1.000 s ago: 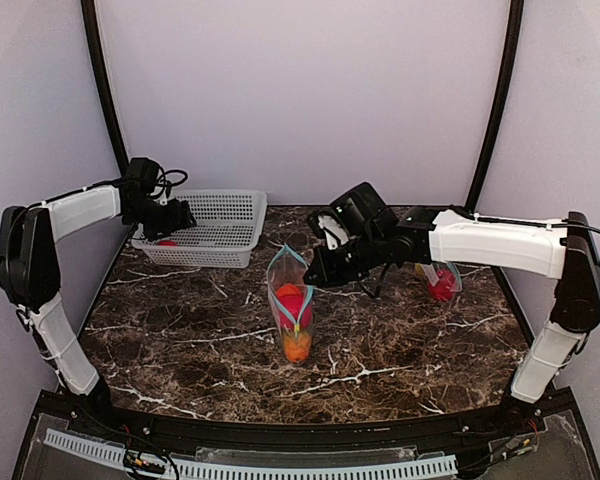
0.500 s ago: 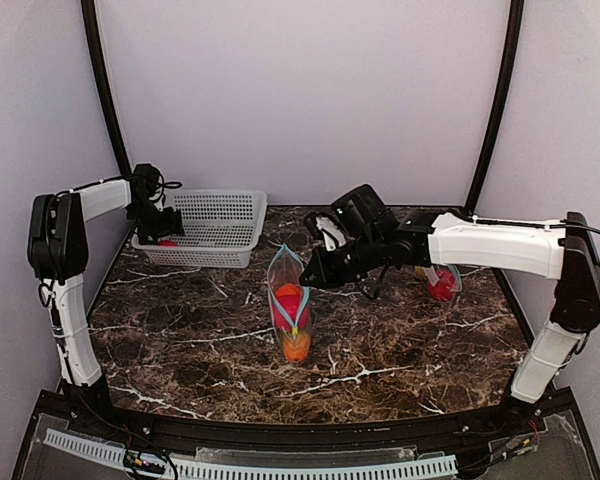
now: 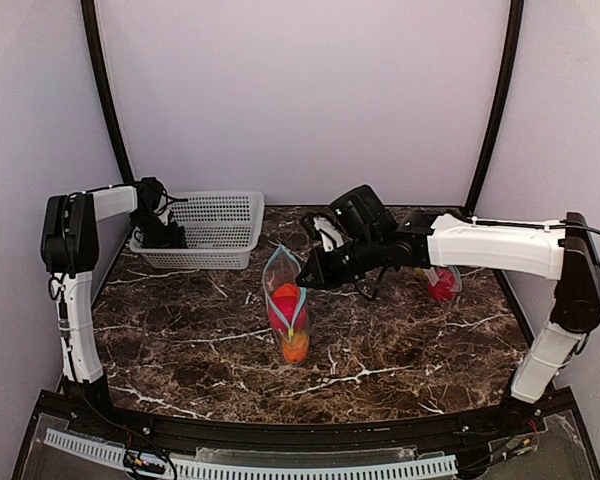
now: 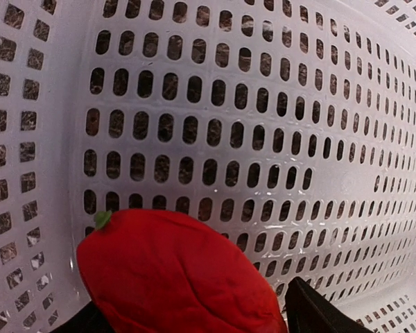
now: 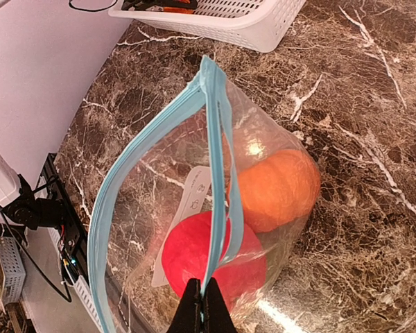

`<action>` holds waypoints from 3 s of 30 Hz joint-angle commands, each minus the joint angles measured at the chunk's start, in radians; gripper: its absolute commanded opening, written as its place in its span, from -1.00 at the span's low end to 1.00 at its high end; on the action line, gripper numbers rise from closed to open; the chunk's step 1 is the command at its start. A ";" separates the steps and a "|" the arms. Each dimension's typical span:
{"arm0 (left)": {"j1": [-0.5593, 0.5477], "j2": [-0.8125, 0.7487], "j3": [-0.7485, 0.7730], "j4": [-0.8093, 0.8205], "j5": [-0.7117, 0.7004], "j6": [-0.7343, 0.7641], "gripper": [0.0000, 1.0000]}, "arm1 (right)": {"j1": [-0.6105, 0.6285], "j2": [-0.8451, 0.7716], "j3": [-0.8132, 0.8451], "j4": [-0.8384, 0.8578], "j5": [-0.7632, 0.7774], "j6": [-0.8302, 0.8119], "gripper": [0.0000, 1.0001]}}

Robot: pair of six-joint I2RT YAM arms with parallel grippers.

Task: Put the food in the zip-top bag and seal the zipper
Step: Pick up the fake fruit from the bin, then place the fake fruit in the zipper food storage bag.

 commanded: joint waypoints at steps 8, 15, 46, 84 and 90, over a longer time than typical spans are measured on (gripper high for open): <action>-0.041 -0.018 0.018 -0.015 0.010 0.044 0.10 | 0.019 0.000 0.003 0.030 -0.005 0.006 -1.00; -0.046 -0.163 -0.014 0.053 0.006 0.040 -0.01 | 0.019 -0.004 0.007 0.019 0.008 0.004 -1.00; -0.587 -1.077 -0.754 0.579 0.248 -0.216 -0.09 | 0.020 -0.032 0.040 0.006 0.038 -0.031 -1.00; -0.872 -0.775 -0.708 0.581 -0.009 -0.310 0.08 | 0.026 -0.038 0.037 -0.007 0.062 -0.028 -1.00; -0.895 -0.804 -0.736 0.564 -0.055 -0.332 0.09 | 0.026 -0.040 0.038 -0.007 0.063 -0.027 -1.00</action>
